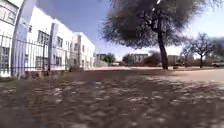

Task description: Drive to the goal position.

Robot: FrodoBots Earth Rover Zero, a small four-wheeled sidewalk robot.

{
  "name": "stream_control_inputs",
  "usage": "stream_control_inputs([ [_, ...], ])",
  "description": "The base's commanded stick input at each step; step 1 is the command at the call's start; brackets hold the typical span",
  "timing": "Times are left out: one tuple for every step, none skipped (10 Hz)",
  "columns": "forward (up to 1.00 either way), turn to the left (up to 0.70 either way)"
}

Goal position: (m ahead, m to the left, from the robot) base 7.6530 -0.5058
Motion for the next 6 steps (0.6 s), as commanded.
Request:
stream_control_inputs([
  [1.0,0.0],
  [1.0,0.0],
  [1.0,0.0],
  [1.0,0.0],
  [1.0,0.0],
  [1.0,0.0],
])
